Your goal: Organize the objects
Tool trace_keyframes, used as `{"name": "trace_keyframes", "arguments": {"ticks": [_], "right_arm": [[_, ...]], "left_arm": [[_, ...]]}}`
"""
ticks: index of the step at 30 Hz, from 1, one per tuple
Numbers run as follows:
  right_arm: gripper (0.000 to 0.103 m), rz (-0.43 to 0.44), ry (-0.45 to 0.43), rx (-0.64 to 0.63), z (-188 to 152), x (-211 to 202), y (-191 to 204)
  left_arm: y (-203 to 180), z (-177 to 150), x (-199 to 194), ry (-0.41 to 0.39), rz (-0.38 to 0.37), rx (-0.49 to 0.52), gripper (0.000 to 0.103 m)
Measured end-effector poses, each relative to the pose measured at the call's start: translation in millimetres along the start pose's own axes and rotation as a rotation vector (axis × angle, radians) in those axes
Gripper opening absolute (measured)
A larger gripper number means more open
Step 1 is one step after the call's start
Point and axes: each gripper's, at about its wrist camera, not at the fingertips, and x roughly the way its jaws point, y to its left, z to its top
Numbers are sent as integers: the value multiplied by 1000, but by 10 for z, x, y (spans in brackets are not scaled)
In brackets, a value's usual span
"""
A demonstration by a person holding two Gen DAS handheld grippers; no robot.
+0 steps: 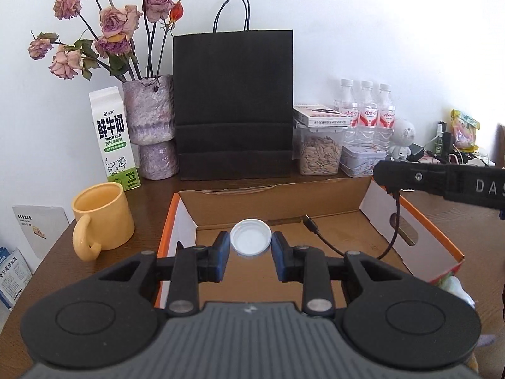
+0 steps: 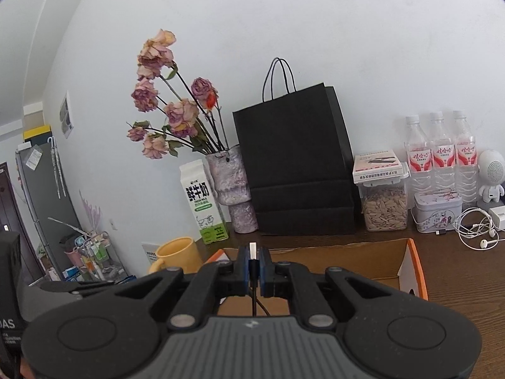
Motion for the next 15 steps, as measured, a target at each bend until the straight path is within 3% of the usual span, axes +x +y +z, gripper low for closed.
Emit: {"name": "trace_keyframes", "arguments": {"ticks": [4, 5, 6, 7, 8, 9, 10, 11, 15], "right_arm": [[9, -63, 63, -21, -85, 309, -153], [11, -88, 85, -28, -115, 374, -182], [17, -112, 104, -37, -147, 421, -209], [25, -128, 116, -41, -170, 448, -231], [52, -154, 133, -47, -204, 480, -267], [79, -175, 148, -53, -227, 503, -288], [87, -188, 157, -58, -243, 513, -300], [93, -195, 162, -61, -250, 514, -310], [100, -218, 149, -86, -220, 448, -252]], "left_arm": [[55, 1, 288, 29, 11, -16, 31], [68, -1, 348, 36, 17, -22, 40], [93, -3, 395, 43, 22, -32, 66], [115, -9, 425, 44, 29, -43, 82], [135, -16, 444, 41, 43, -54, 103], [143, -22, 439, 32, 55, -60, 103], [154, -17, 428, 29, 54, -60, 103], [164, -4, 417, 27, 50, -62, 103], [170, 40, 330, 12, 66, -62, 103]]}}
